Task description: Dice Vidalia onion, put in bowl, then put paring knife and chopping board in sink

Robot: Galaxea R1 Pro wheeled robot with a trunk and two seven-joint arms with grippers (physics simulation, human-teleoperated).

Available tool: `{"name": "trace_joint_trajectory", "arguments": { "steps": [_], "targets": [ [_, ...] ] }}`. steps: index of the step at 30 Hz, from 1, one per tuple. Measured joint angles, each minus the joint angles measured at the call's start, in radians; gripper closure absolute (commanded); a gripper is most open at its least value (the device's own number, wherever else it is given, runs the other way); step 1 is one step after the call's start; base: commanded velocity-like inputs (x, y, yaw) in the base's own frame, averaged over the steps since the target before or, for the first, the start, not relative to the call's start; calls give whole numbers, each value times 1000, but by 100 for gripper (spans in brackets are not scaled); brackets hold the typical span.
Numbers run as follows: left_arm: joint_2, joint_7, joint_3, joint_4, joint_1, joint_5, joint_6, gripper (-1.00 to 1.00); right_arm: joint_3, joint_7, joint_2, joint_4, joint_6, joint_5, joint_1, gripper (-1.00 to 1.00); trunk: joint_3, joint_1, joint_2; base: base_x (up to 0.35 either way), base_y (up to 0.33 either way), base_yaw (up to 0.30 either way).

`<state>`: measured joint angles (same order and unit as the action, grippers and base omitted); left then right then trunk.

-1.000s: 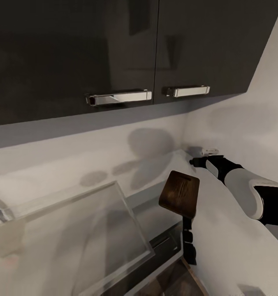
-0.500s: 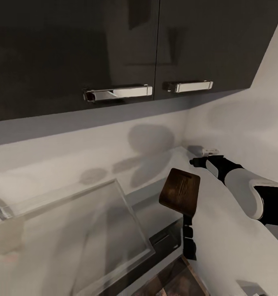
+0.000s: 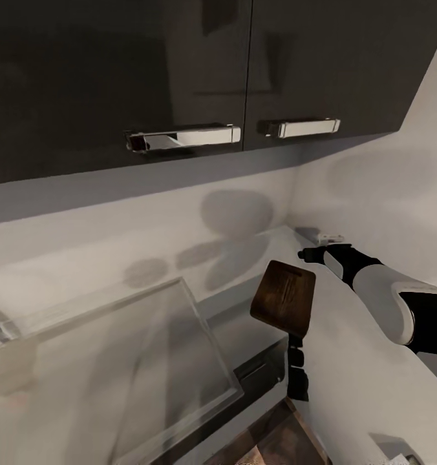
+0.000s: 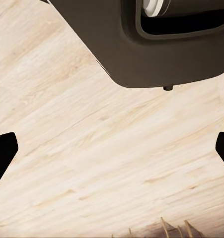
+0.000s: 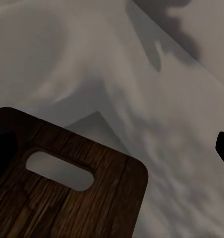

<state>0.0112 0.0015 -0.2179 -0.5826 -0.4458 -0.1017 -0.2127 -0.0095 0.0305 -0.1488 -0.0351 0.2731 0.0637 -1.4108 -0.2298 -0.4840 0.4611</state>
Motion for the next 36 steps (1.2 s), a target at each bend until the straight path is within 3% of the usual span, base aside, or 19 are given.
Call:
{"name": "trace_joint_trajectory", "arguments": {
  "steps": [36],
  "targets": [
    [0,1,0,1,0,0,0,-100,-1,1,-6,-5,-1,-1,0,-100,-54,0,0,0,0,0]
  ]
}}
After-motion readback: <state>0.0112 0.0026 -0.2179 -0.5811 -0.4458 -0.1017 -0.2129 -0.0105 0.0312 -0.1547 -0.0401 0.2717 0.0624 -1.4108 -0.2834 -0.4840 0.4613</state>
